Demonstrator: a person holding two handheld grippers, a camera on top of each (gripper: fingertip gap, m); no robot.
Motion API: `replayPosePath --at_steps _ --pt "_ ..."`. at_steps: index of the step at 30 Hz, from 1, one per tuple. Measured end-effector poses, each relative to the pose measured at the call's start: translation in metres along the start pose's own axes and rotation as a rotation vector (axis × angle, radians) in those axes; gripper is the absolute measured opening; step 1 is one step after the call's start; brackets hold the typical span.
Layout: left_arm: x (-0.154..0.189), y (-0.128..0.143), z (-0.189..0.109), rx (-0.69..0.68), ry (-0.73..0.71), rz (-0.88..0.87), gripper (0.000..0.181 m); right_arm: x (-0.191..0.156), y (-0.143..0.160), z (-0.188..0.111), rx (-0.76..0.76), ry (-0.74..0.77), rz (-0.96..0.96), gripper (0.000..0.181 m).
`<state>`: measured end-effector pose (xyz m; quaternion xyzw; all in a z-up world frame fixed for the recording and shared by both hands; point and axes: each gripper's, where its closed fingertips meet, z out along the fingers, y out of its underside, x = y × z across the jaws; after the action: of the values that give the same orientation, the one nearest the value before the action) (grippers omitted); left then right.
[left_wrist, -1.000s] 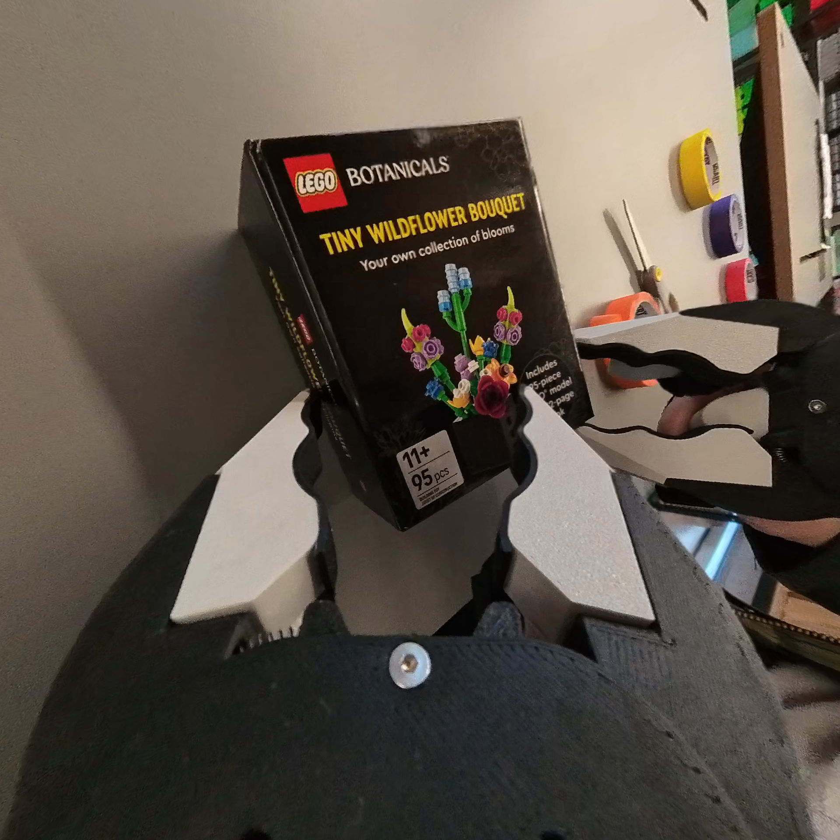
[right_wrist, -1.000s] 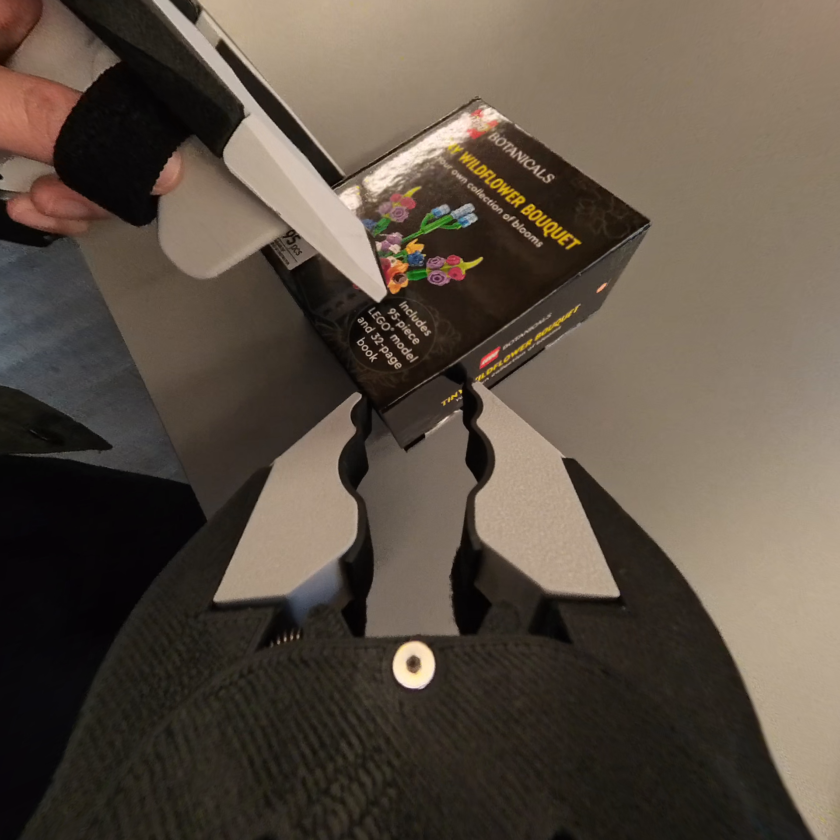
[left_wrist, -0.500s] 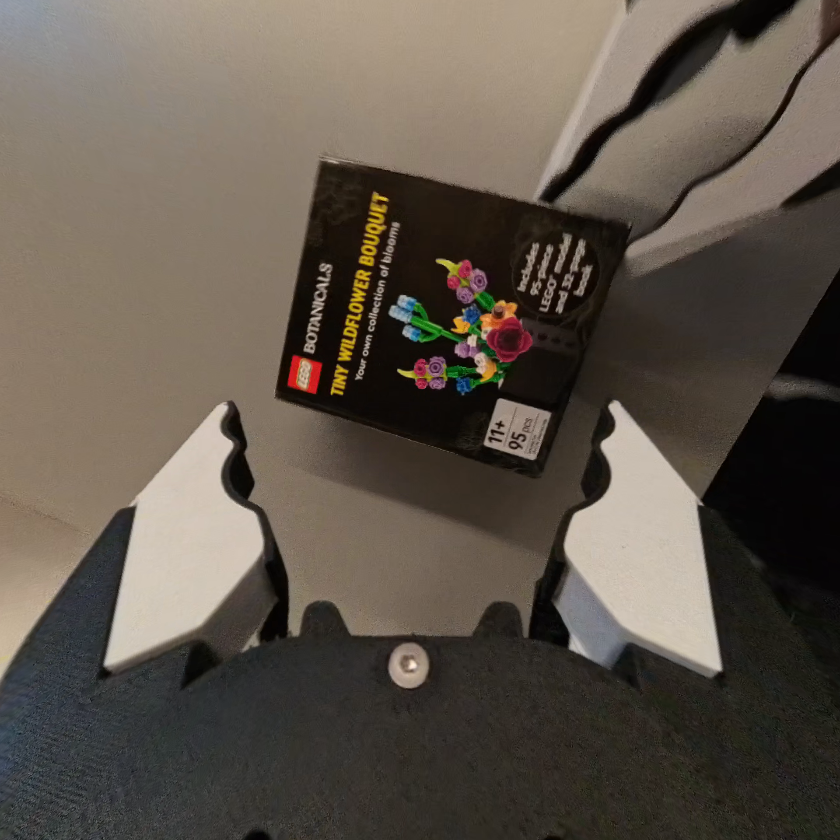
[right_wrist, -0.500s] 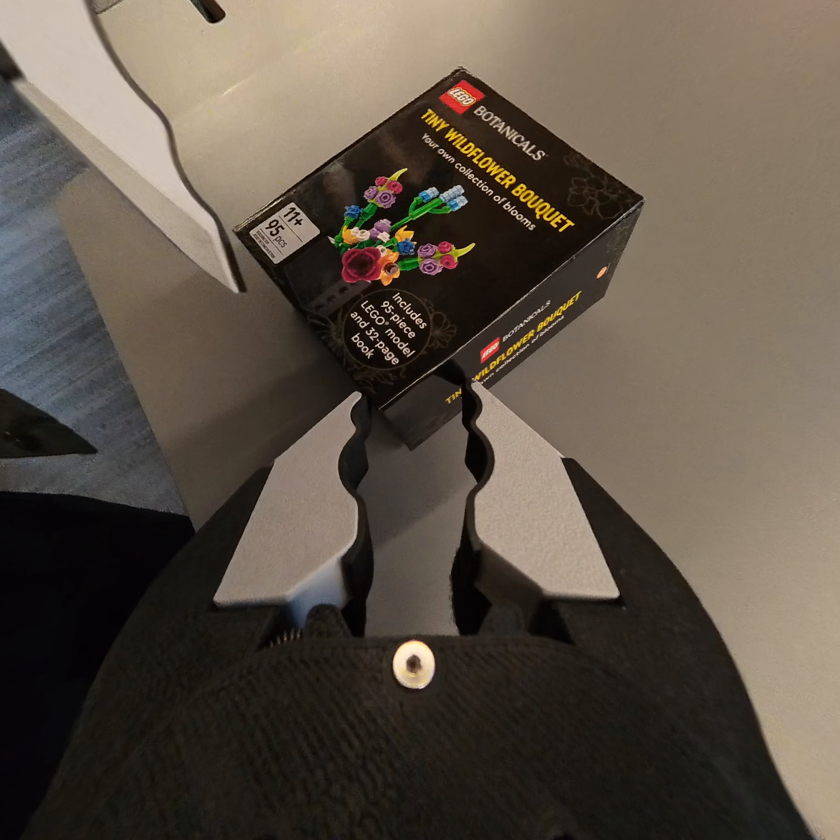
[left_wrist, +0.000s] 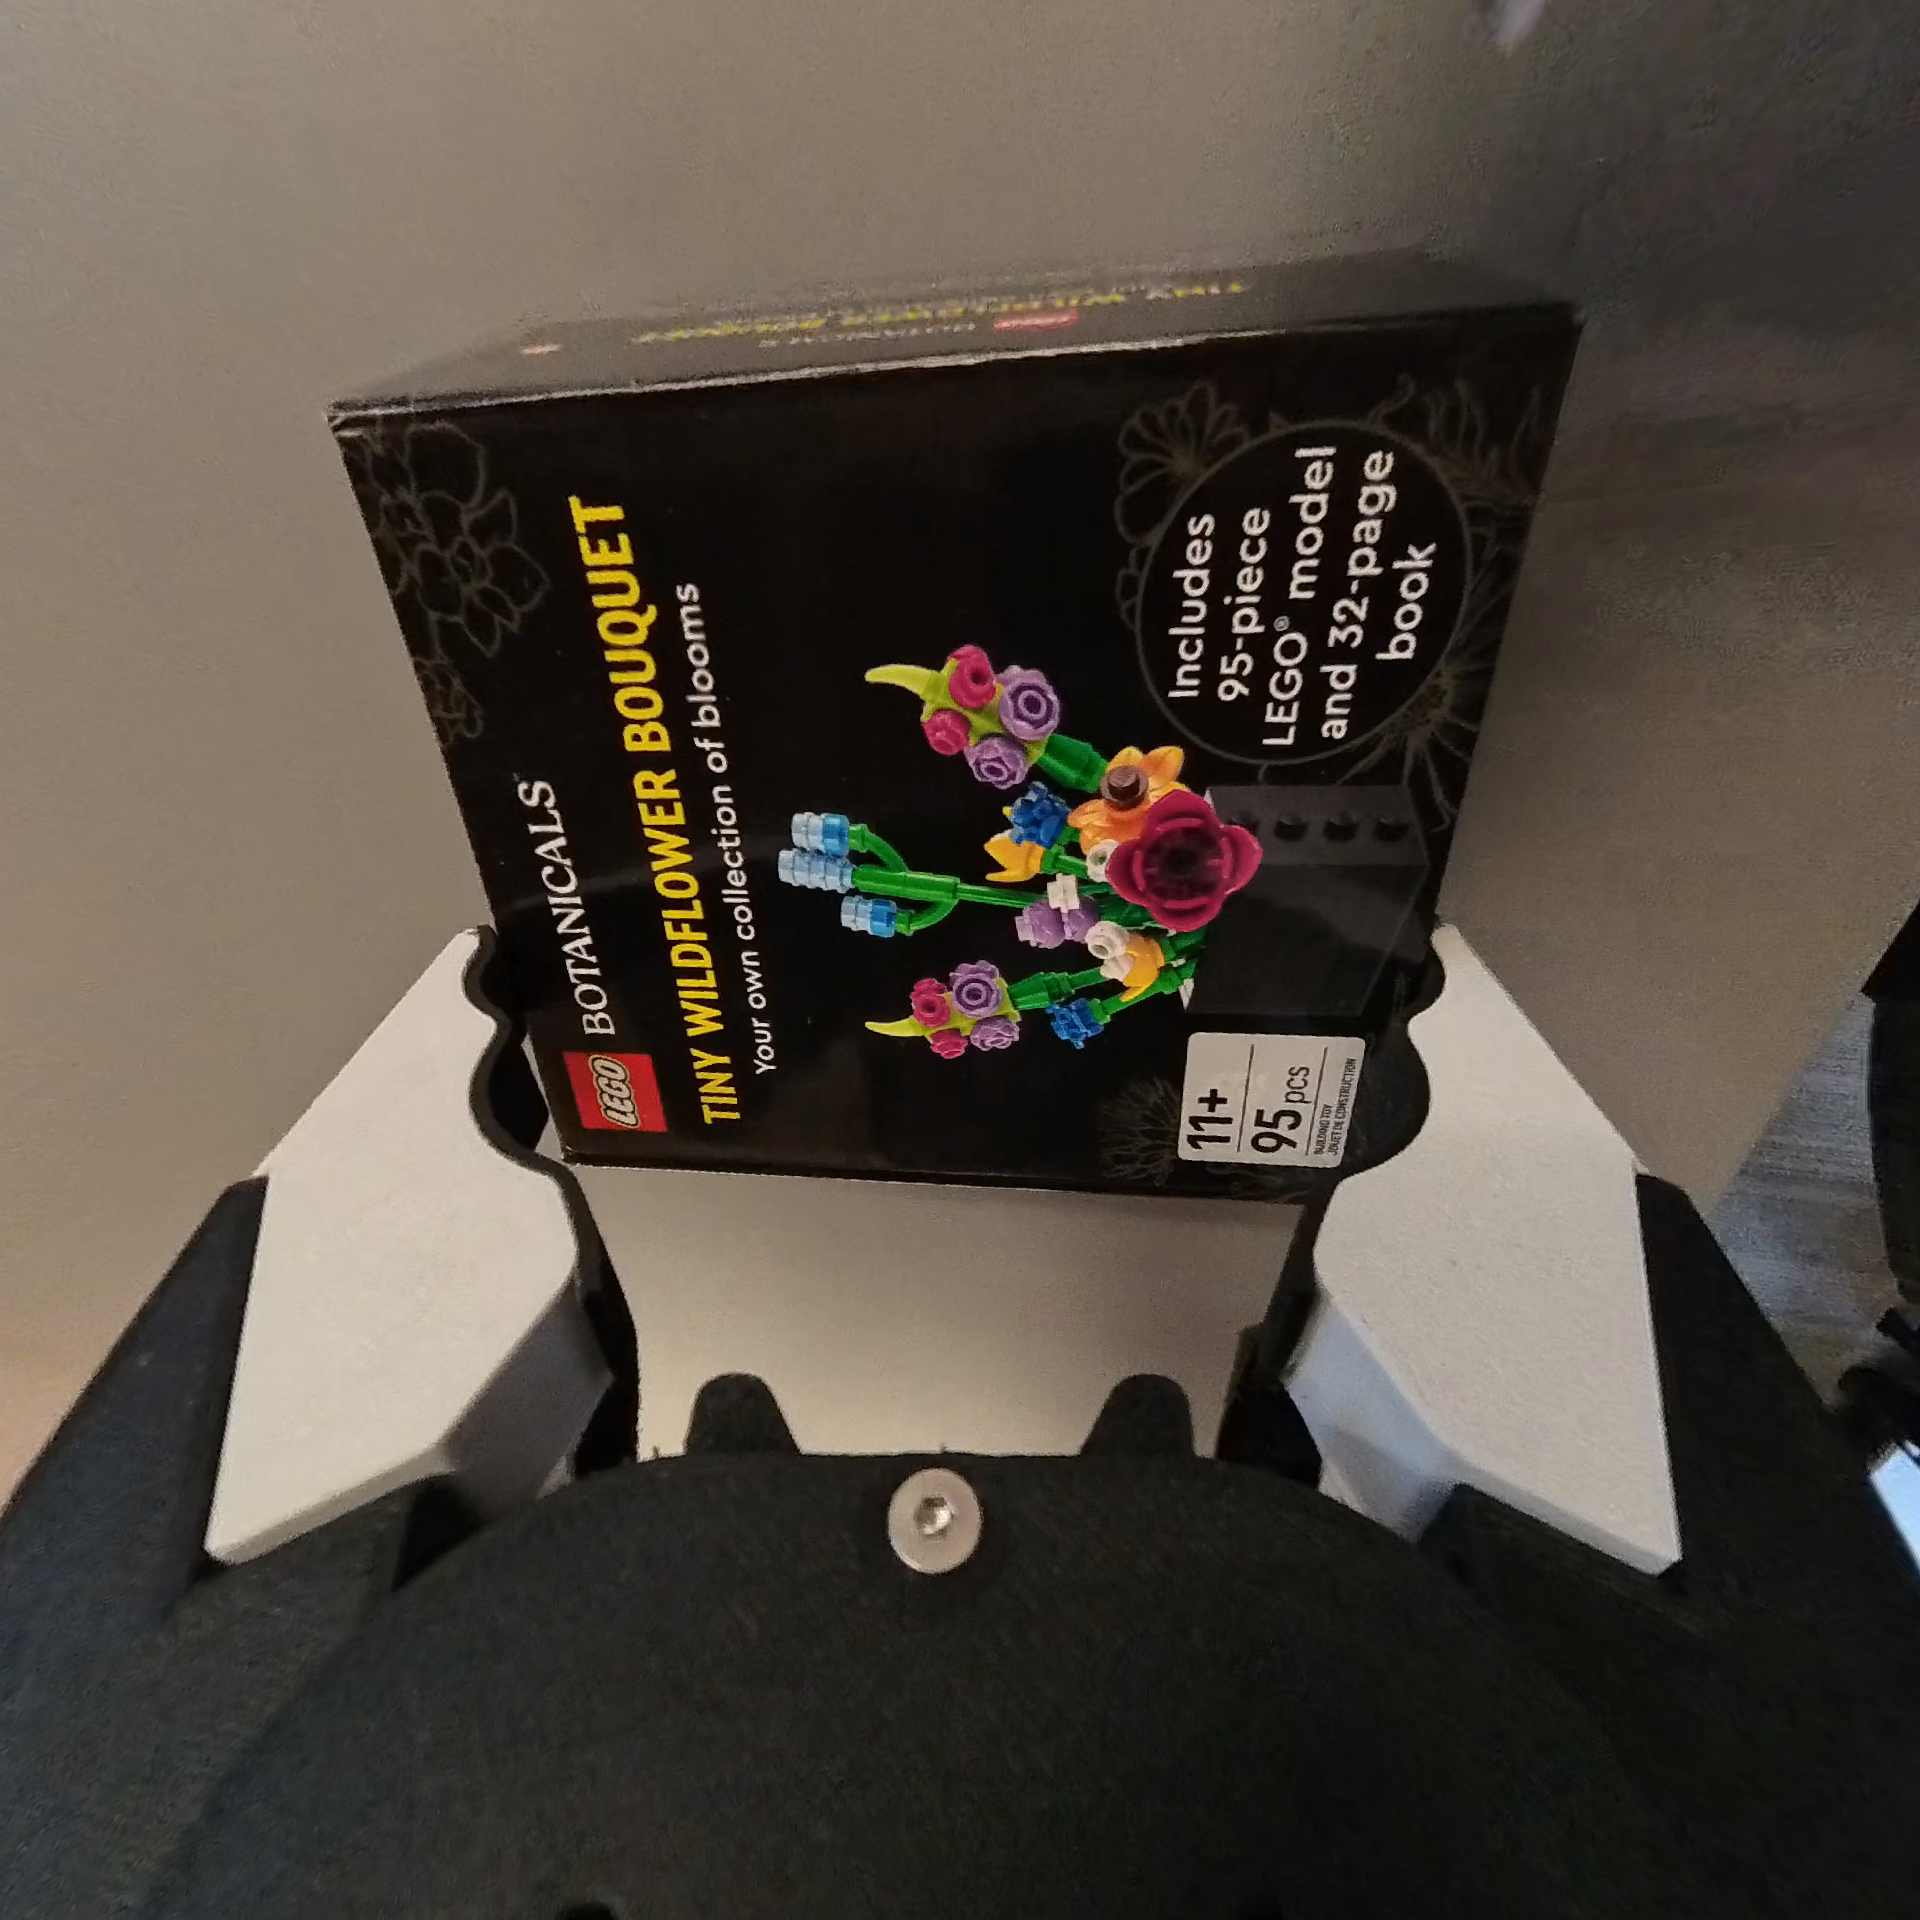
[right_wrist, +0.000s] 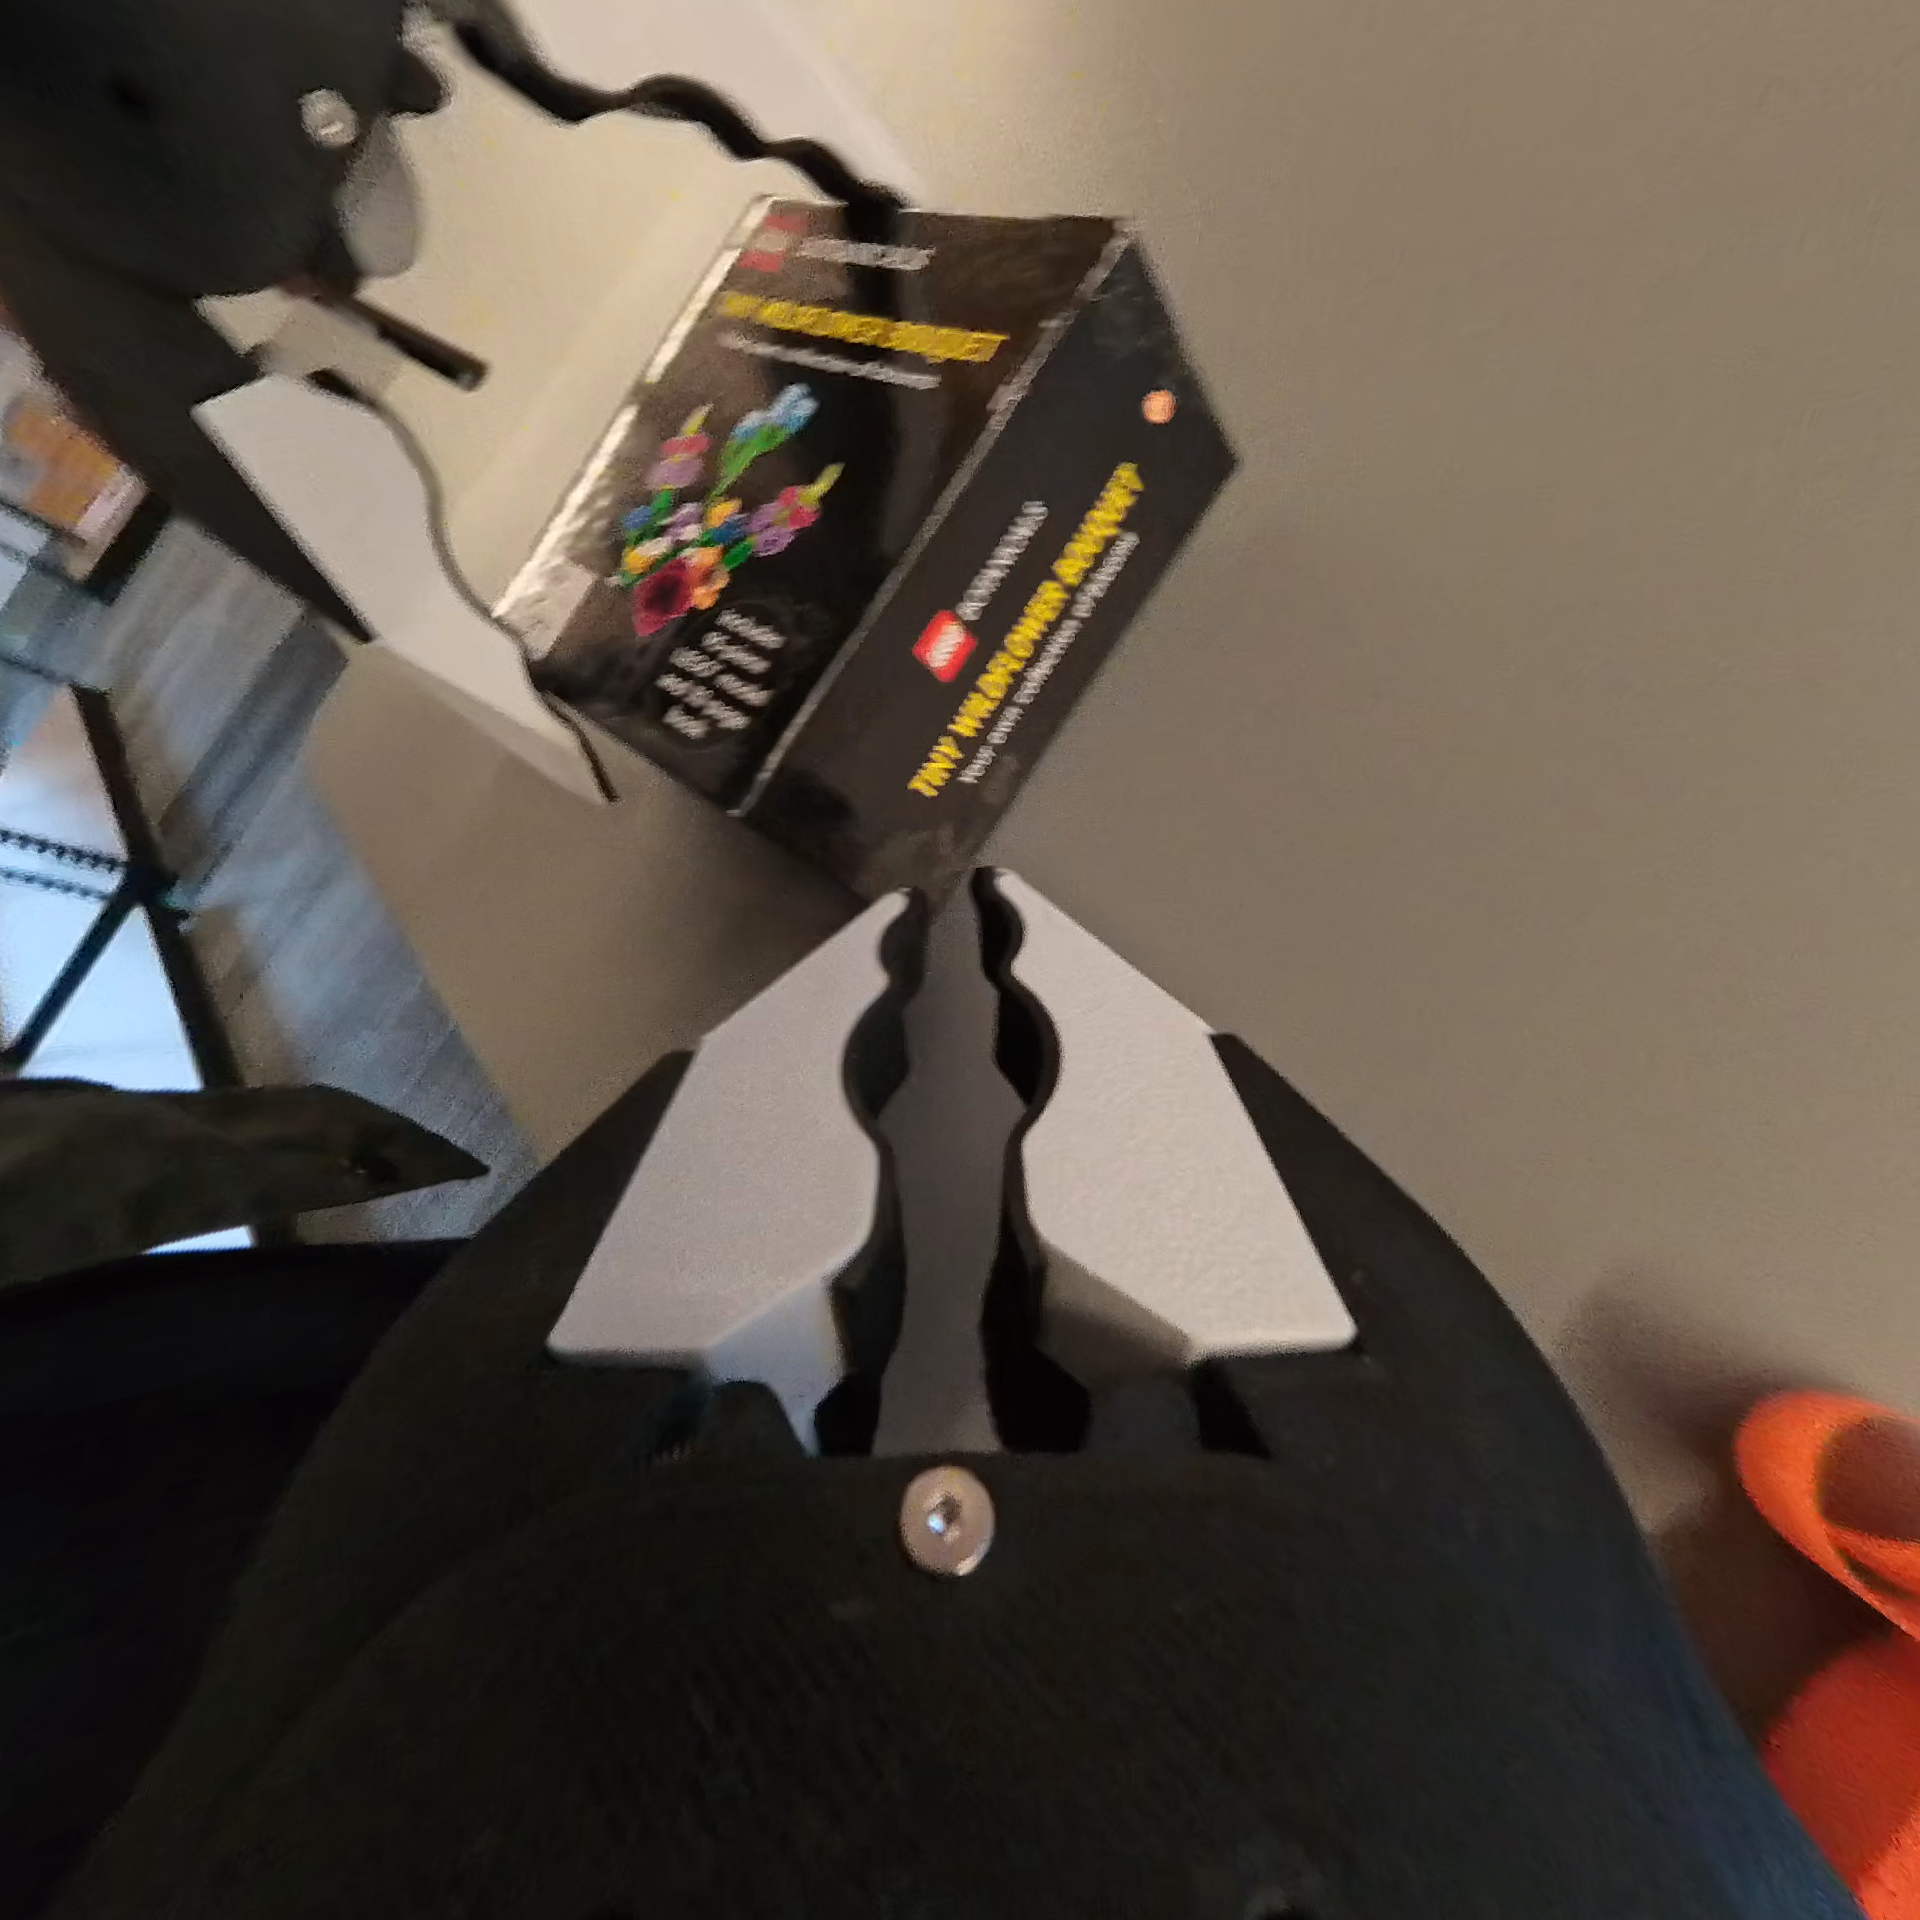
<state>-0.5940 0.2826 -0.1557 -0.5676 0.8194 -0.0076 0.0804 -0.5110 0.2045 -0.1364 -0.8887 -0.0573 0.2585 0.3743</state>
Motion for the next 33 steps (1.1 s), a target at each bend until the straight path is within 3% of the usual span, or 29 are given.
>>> replayPosePath --at_steps 1,5,10,17,19,21,24,27,30,31,33 --pt "0.0 0.0 0.0 -0.001 -0.003 0.0 0.158 0.007 0.0 -0.001 -0.006 0.013 0.025 0.0" --pt "0.0 -0.002 0.0 0.043 -0.008 -0.01 0.158 0.007 0.002 0.013 -0.076 -0.063 0.119 0.0" --pt "0.0 -0.004 0.0 0.086 -0.011 -0.036 0.158 -0.01 -0.004 0.033 -0.117 -0.153 0.084 0.0" --pt "-0.001 -0.008 -0.004 0.151 -0.021 -0.096 0.158 -0.004 -0.004 0.039 -0.152 -0.127 0.06 0.0" --pt "-0.002 -0.009 -0.013 0.21 -0.002 -0.243 0.154 -0.003 -0.003 0.039 -0.167 -0.131 0.053 0.0" --pt "-0.011 -0.013 -0.035 0.378 0.017 -0.48 0.147 -0.003 0.0 0.041 -0.192 -0.135 0.031 0.0" --pt "-0.027 -0.004 -0.076 0.674 0.045 -0.83 0.125 -0.004 0.002 0.044 -0.226 -0.137 -0.036 0.0" --pt "-0.032 0.021 -0.084 0.874 0.139 -1.121 0.078 -0.001 0.002 0.049 -0.273 -0.128 -0.16 0.0" --pt "-0.017 0.047 -0.052 0.74 0.205 -1.15 0.014 0.001 0.002 0.054 -0.331 -0.146 -0.284 0.0" --pt "-0.017 0.06 -0.045 0.669 0.128 -1.089 0.002 0.002 0.001 0.054 -0.348 -0.159 -0.311 0.0" --pt "-0.013 0.081 -0.036 0.526 0.005 -0.895 0.0 0.002 0.0 0.054 -0.374 -0.174 -0.355 0.0"
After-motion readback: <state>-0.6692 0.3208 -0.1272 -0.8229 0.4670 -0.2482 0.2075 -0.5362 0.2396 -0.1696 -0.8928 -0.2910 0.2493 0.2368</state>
